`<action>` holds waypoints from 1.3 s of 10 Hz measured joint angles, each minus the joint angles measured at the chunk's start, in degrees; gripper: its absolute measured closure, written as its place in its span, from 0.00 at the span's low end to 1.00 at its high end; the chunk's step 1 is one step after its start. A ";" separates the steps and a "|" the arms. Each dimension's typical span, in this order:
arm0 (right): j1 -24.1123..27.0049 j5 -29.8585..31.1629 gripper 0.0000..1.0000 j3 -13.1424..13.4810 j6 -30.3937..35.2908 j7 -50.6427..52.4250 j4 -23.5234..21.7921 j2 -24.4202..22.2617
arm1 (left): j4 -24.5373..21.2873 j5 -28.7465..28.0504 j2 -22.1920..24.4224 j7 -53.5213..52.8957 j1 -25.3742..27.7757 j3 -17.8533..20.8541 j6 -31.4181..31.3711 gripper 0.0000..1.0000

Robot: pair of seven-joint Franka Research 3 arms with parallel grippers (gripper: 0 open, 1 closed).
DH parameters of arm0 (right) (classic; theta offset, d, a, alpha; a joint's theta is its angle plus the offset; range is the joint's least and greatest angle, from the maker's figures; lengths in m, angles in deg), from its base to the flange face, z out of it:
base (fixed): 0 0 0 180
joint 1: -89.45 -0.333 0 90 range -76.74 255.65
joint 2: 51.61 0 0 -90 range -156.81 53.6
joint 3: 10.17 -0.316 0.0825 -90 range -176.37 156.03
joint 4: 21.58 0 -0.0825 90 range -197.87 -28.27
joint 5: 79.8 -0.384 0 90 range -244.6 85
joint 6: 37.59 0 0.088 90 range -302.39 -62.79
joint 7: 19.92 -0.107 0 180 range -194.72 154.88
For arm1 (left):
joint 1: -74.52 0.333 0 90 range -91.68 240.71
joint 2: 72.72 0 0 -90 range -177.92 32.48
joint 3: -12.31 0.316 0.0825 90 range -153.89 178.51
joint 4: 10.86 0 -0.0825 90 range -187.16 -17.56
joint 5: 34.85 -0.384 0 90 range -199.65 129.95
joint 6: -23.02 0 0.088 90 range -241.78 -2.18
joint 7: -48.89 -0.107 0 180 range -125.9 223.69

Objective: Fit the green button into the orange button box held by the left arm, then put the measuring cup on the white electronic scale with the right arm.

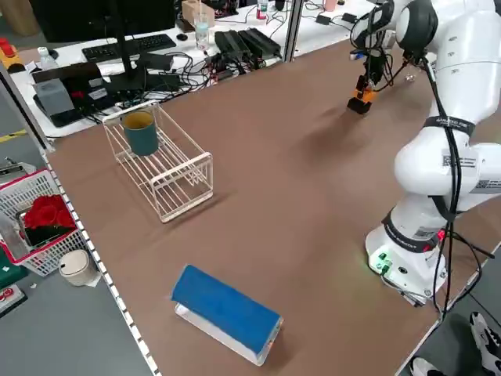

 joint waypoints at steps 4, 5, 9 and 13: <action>0.01 0.00 0.29 0.03 -2.40 -0.07 -1.68 0.72 | 0.05 0.00 -0.01 0.01 0.00 0.08 -0.43 0.14; 0.03 0.00 0.30 0.05 -2.53 -0.12 -1.72 0.92 | 0.05 0.00 -0.01 0.01 0.00 0.08 -0.44 0.14; 0.16 0.00 0.42 0.12 -3.30 -0.24 -2.07 1.32 | 0.17 0.00 -0.01 0.04 0.01 0.15 -0.47 0.14; 0.34 0.00 0.50 0.18 -4.12 -0.25 -2.18 1.89 | 0.31 0.00 -0.01 0.29 0.01 0.17 -0.48 0.14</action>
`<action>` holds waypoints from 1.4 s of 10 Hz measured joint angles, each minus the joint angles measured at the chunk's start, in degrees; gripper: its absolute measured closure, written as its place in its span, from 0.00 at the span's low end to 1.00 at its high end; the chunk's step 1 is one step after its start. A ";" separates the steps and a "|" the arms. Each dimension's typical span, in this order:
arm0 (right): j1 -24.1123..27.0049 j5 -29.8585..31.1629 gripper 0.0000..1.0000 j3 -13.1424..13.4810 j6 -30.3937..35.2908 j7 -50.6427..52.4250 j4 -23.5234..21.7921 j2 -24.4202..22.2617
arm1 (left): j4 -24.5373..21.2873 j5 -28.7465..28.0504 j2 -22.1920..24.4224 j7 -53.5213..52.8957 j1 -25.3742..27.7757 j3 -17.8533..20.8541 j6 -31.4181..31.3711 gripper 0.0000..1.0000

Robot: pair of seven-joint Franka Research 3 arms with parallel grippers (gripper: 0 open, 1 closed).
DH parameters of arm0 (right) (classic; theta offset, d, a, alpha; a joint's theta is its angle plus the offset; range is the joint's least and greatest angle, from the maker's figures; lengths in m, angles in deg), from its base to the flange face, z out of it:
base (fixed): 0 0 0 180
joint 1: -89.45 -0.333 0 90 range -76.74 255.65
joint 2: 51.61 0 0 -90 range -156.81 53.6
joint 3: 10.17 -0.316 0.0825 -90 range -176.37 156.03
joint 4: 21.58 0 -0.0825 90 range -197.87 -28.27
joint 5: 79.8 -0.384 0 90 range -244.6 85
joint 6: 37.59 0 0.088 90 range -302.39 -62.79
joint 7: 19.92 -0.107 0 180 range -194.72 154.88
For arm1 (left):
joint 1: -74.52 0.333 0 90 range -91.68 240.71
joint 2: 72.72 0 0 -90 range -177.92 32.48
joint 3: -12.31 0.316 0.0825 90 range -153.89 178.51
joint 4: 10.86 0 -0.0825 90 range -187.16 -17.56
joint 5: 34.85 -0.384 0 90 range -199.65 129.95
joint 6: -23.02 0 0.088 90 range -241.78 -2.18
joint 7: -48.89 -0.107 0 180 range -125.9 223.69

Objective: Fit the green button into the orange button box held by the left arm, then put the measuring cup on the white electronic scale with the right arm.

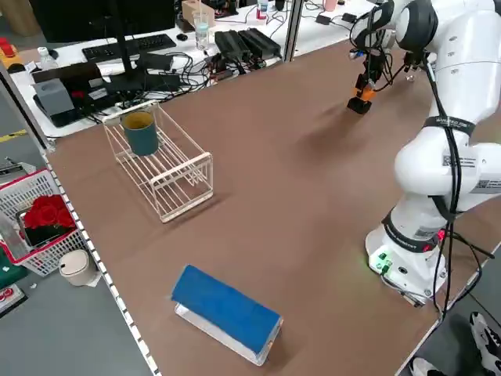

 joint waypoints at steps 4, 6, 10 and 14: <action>0.28 0.00 0.57 0.04 -0.12 0.00 0.00 0.37 | 0.36 0.00 -0.10 0.02 -0.01 0.00 -0.03 0.14; 0.55 0.00 0.61 0.08 -0.13 0.01 0.00 0.40 | 0.64 0.00 -0.51 0.15 -0.01 0.00 -0.17 0.14; 0.59 0.00 0.70 0.09 -0.12 0.02 0.00 0.41 | 1.13 0.00 -1.34 0.83 -0.01 0.00 -0.69 0.14; 0.66 0.00 0.91 0.16 0.02 0.02 0.01 0.41 | 1.31 0.00 -1.34 1.70 -0.01 0.00 -0.80 0.14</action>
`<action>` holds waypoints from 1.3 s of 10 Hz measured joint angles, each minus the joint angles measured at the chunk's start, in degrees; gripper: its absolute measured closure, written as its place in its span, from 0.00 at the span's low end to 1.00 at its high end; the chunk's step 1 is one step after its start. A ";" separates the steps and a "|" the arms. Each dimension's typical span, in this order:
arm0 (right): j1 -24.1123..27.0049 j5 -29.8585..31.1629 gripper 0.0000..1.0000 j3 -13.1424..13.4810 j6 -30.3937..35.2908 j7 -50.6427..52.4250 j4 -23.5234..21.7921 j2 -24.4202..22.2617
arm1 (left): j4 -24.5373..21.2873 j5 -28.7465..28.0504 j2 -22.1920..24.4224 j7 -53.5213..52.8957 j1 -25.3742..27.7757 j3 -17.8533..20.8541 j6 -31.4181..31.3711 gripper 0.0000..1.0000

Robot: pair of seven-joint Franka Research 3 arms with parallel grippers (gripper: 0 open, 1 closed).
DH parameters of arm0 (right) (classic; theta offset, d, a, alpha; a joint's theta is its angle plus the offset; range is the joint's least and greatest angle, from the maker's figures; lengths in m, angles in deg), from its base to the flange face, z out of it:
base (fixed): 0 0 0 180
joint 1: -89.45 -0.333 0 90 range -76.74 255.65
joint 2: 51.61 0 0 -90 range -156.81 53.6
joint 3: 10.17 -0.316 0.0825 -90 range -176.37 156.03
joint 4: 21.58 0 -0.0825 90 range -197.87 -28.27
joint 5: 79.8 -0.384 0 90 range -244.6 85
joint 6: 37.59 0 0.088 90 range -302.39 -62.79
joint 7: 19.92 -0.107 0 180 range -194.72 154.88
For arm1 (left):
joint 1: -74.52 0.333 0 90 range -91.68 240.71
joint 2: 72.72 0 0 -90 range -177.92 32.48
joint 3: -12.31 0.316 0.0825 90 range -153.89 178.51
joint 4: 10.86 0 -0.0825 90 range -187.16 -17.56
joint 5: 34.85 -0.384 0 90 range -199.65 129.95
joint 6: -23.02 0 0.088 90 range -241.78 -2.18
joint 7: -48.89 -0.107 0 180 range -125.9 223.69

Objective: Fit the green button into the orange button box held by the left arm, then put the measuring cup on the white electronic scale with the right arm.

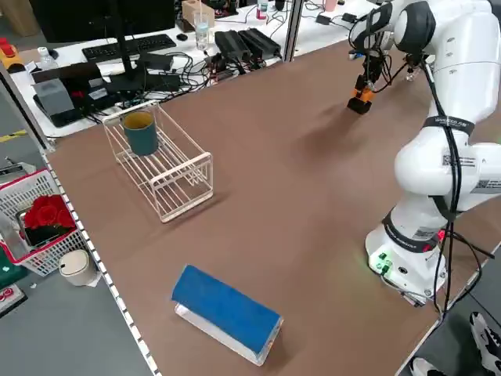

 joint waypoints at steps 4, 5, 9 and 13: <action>0.06 0.04 0.92 0.20 0.85 0.03 0.23 -0.11 | 0.03 0.00 -0.24 0.03 -0.01 0.01 -0.01 0.14; 0.06 0.03 0.93 0.20 1.72 0.03 0.54 -0.11 | 0.03 0.00 -0.47 0.03 -0.01 0.04 -0.01 0.14; 0.04 0.03 0.93 0.01 4.49 0.03 1.62 -0.10 | 0.06 0.00 -0.90 0.03 -0.01 0.07 -0.22 0.14; -0.04 0.03 0.93 -0.19 9.09 0.19 4.13 -0.53 | 0.06 0.00 -1.04 0.04 -0.04 0.07 -0.63 0.14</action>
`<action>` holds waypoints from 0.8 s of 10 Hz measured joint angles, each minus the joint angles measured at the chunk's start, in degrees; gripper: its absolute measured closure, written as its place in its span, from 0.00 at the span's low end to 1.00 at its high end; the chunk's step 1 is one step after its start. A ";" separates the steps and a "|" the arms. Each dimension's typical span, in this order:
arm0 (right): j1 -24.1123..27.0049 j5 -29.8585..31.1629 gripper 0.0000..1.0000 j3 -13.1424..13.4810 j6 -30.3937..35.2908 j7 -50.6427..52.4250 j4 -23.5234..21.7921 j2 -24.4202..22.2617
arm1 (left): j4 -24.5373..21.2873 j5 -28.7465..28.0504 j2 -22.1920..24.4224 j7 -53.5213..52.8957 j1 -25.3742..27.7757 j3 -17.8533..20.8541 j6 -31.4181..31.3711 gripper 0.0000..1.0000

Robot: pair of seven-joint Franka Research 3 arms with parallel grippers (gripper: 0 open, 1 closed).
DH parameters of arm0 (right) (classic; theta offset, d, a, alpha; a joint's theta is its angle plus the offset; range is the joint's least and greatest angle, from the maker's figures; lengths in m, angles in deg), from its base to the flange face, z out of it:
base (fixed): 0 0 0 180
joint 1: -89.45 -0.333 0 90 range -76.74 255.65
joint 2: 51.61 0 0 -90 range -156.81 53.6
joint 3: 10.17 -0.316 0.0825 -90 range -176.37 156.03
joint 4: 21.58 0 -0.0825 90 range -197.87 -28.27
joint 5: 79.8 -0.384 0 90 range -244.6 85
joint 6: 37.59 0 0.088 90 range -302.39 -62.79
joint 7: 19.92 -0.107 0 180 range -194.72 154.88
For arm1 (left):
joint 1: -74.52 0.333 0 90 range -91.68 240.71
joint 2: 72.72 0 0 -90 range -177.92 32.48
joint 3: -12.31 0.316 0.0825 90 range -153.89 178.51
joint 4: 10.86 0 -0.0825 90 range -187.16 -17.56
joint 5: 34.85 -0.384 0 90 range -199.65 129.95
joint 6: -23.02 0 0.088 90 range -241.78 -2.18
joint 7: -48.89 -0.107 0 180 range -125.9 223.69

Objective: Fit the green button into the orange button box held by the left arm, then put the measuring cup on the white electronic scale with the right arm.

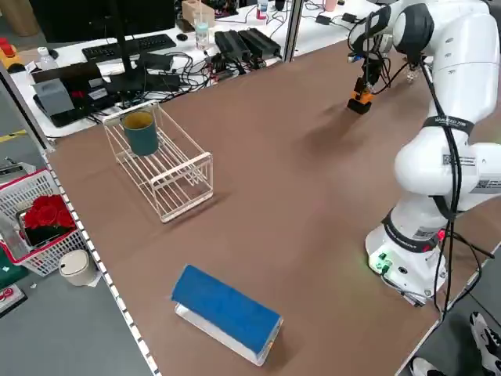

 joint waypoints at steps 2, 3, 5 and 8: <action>0.04 0.00 0.93 0.50 2.87 2.86 1.03 -2.32 | 0.01 0.00 -0.01 0.00 -0.01 0.00 -0.02 0.14; 0.13 0.00 0.93 1.86 4.02 6.31 1.28 -4.07 | 0.02 0.00 -0.02 0.00 -0.01 0.00 -0.02 0.14; 0.54 0.01 0.93 6.33 5.16 15.97 1.31 -6.77 | 0.02 0.00 -0.08 0.00 -0.02 0.01 -0.02 0.14; 1.07 0.08 0.93 13.47 5.31 30.18 1.67 -7.28 | 0.04 0.00 -0.10 0.00 -0.02 0.02 -0.02 0.14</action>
